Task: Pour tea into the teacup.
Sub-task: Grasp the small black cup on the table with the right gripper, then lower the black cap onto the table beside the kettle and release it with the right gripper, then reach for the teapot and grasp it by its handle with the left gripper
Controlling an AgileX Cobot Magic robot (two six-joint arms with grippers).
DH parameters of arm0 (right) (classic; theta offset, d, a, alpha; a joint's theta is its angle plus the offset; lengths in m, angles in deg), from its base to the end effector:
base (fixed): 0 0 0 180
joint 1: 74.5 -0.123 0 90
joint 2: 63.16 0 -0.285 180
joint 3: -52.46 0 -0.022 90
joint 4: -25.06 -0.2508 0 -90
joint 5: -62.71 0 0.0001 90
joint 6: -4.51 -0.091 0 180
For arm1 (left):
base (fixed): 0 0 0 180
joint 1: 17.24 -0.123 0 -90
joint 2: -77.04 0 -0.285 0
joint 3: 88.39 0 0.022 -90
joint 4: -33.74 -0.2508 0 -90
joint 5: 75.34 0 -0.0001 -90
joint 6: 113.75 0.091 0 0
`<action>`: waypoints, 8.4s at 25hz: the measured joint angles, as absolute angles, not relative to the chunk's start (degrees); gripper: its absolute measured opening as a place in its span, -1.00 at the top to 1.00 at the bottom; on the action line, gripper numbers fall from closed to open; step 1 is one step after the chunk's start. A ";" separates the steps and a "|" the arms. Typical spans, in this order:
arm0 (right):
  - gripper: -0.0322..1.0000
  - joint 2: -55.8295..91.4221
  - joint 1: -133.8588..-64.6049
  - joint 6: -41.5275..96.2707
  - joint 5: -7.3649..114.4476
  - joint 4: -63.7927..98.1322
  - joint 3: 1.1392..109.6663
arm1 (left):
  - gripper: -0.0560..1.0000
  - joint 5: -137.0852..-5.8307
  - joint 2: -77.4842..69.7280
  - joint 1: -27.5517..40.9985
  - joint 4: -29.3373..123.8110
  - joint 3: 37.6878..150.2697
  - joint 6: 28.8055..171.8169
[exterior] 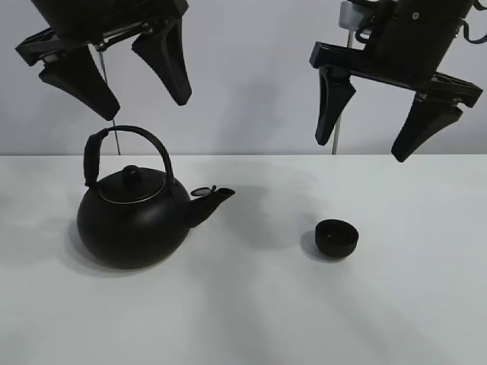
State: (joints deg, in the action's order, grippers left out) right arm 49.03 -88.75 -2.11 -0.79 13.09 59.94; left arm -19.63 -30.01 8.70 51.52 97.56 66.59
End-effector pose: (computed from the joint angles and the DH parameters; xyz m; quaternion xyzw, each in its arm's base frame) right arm 0.3591 0.1086 0.2571 -0.0292 0.9895 0.1145 0.0828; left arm 0.3230 -0.1827 0.2886 0.1620 0.9560 -0.1830 0.1621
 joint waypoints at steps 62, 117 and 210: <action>-0.12 62.19 -94.88 25.57 19.97 23.02 51.64 | -0.26 -20.05 -30.01 8.70 51.52 97.56 66.59; -0.18 54.60 -99.45 13.95 17.87 23.68 52.52 | -0.26 -21.10 -30.01 8.70 51.52 97.56 66.59; -0.18 39.31 -87.30 1.31 33.89 12.17 52.55 | -0.25 -140.08 -33.44 3.29 32.60 38.68 72.55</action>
